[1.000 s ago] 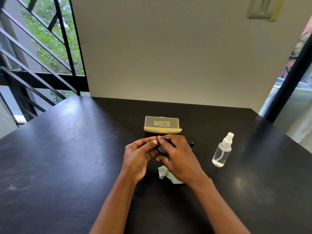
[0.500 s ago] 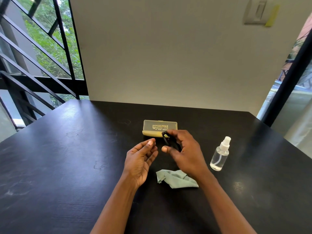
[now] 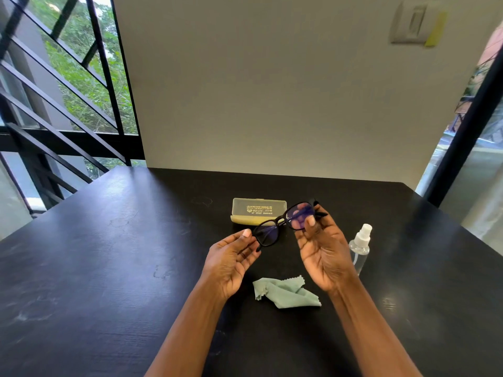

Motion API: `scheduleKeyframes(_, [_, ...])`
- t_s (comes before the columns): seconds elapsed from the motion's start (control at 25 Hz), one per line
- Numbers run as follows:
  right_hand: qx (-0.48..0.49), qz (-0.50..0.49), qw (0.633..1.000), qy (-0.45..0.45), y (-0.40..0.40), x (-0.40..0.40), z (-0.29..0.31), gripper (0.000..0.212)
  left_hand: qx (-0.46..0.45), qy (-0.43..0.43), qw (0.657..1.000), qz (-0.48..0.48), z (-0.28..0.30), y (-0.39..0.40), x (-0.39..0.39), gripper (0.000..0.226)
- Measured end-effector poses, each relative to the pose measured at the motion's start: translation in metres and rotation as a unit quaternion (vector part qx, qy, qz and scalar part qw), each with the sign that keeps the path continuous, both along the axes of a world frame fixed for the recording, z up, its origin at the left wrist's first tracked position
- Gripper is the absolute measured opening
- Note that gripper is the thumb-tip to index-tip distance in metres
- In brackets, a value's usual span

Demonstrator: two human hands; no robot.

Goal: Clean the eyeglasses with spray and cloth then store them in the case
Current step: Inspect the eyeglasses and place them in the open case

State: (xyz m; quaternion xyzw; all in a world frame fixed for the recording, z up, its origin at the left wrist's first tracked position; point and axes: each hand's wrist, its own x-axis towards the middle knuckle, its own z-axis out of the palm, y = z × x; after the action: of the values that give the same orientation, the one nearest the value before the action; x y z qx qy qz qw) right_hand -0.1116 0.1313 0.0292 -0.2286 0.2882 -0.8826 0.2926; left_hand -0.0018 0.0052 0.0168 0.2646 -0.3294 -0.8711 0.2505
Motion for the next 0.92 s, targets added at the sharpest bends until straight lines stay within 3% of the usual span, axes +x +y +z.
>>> scheduleKeyframes(0.08, [-0.030,0.014,0.999,-0.027,-0.001,-0.002,-0.007,0.064,0.001,-0.003,1.000,-0.014,0.000,-0.001,0.001,0.013])
scheduleKeyframes(0.16, [-0.042,0.025,0.998,-0.047,-0.002,-0.005,-0.015,0.066,0.007,0.008,1.000,-0.012,-0.001,-0.002,0.003,0.012])
scheduleKeyframes(0.32, [-0.032,0.041,0.995,-0.089,-0.004,-0.005,-0.027,0.033,-0.011,0.010,1.000,0.008,-0.001,-0.008,0.003,0.016])
scheduleKeyframes(0.48, [-0.002,0.030,0.995,-0.095,-0.005,-0.005,-0.028,0.037,-0.053,-0.013,0.998,0.018,-0.001,-0.011,0.002,0.018])
scheduleKeyframes(0.6, [0.072,-0.032,0.996,-0.053,-0.004,-0.009,-0.028,0.043,-0.086,-0.032,0.995,0.030,-0.004,-0.015,0.004,0.021])
scheduleKeyframes(0.76, [0.217,-0.103,0.971,0.016,-0.005,-0.021,-0.023,0.025,-0.119,-0.055,0.991,0.038,-0.002,-0.025,0.004,0.018])
scheduleKeyframes(0.92, [0.314,-0.131,0.939,0.046,-0.021,-0.037,-0.012,0.022,-0.142,-0.050,0.988,0.044,0.014,-0.037,-0.005,0.014])
